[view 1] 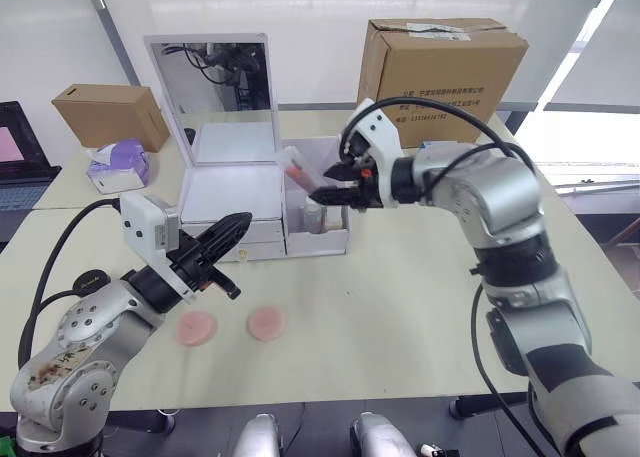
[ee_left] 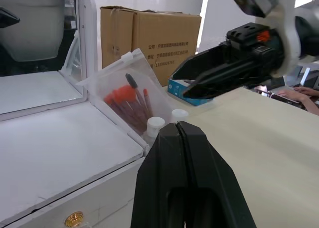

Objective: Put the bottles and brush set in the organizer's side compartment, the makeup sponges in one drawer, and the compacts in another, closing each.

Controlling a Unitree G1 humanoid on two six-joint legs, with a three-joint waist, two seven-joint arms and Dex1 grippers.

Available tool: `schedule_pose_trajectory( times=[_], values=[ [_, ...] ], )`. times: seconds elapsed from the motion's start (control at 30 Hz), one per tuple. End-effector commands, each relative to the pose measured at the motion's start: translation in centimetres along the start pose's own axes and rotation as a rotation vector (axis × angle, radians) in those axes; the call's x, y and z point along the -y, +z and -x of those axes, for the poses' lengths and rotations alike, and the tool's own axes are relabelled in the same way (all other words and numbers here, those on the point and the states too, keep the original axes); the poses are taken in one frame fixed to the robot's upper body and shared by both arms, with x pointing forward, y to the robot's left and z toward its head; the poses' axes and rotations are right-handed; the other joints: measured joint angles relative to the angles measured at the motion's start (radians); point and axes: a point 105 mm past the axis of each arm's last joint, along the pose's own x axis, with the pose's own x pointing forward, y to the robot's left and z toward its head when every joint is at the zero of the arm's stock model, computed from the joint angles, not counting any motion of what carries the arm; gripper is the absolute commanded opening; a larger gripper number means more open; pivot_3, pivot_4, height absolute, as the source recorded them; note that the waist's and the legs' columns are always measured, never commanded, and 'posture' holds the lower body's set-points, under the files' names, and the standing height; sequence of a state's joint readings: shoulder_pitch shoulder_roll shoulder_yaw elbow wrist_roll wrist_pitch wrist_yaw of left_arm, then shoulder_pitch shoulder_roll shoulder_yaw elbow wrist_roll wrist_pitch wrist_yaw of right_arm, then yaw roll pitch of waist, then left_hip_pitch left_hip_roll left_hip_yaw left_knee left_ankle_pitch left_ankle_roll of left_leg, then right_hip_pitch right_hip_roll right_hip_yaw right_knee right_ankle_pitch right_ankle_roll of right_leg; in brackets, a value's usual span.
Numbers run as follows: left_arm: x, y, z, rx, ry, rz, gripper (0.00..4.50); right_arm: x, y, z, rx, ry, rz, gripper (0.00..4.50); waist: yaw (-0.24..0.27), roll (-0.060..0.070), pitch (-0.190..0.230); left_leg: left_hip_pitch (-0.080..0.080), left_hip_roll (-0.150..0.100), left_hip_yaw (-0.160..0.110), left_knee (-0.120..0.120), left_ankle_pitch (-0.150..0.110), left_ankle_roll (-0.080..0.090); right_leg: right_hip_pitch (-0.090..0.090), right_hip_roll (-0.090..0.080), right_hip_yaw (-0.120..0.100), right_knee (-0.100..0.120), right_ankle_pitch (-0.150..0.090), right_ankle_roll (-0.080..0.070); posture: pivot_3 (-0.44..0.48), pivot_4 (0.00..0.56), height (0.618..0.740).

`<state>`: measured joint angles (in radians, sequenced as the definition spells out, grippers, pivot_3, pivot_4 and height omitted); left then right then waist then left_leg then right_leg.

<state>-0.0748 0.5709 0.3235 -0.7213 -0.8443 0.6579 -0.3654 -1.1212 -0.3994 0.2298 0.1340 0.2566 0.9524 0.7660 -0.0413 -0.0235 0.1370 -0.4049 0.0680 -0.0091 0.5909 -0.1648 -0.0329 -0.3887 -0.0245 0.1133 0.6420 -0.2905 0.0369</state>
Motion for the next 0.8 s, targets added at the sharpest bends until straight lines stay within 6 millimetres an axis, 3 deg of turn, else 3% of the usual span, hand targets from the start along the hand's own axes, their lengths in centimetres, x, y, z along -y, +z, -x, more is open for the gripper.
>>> schedule_pose_trajectory(
  times=[0.03, 0.13, 0.17, 0.37, 0.47, 0.57, 0.8],
  values=[
    [0.7, 1.0, -0.2, 0.033, -0.016, -0.027, 0.0, 0.9, 1.8, 0.3, 0.042, -0.057, 0.069, 1.16, 0.0, 0.0, 0.0, 0.0, 0.0, 0.0, 0.0, 0.0, 0.0, 0.0, 0.0, 0.0, 0.0, 0.0, 0.0, 0.0, 0.15, 0.74],
    [0.7, 1.0, -0.3, 0.033, -0.016, -0.025, 0.0, 1.0, 1.9, 0.3, 0.035, -0.069, 0.124, 0.17, -0.003, 0.0, 0.0, 0.0, 0.0, 0.0, 0.0, 0.0, 0.0, 0.0, 0.0, 0.001, 0.0, 0.001, 0.0, 0.0, 0.15, 0.74],
    [0.8, 0.9, -0.3, 0.032, -0.017, -0.025, 0.0, 0.7, 2.2, 0.6, 0.038, -0.05, 0.132, 0.04, -0.003, 0.0, 0.0, 0.0, 0.0, 0.0, 0.0, 0.0, 0.0, 0.0, 0.0, 0.001, 0.0, 0.001, 0.0, 0.0, 0.15, 0.74],
    [0.8, 0.5, -0.4, 0.02, -0.019, -0.018, 0.0, 0.0, 3.1, 0.6, 0.073, -0.031, 0.096, 0.04, -0.005, 0.0, 0.0, 0.001, 0.0, 0.0, -0.001, 0.0, 0.0, 0.0, 0.001, 0.001, 0.0, 0.0, 0.0, 0.0, 0.15, 0.74],
    [0.9, 0.5, -0.4, 0.02, -0.023, -0.017, 0.0, -0.1, 3.3, 0.4, 0.08, -0.032, 0.08, 0.59, -0.004, 0.0, 0.0, 0.001, 0.0, 0.0, -0.001, 0.0, 0.0, 0.0, 0.001, 0.001, 0.0, 0.0, 0.001, 0.0, 0.15, 0.74],
    [0.7, 0.4, -0.5, 0.018, -0.023, -0.016, 0.0, 0.4, 3.5, -0.1, 0.076, -0.074, 0.088, 1.57, -0.004, 0.0, 0.0, 0.0, 0.0, 0.0, 0.0, 0.0, 0.0, 0.0, 0.001, 0.001, 0.0, 0.0, 0.001, 0.0, 0.15, 0.74],
    [0.4, 0.3, -0.6, 0.018, -0.024, -0.023, 0.0, 0.3, 3.6, -2.0, 0.072, -0.087, 0.1, 1.57, -0.005, 0.0, 0.0, 0.0, 0.0, 0.001, -0.001, 0.0, 0.0, 0.0, 0.001, 0.002, 0.0, 0.0, 0.001, 0.0, 0.15, 0.74]
  ],
)
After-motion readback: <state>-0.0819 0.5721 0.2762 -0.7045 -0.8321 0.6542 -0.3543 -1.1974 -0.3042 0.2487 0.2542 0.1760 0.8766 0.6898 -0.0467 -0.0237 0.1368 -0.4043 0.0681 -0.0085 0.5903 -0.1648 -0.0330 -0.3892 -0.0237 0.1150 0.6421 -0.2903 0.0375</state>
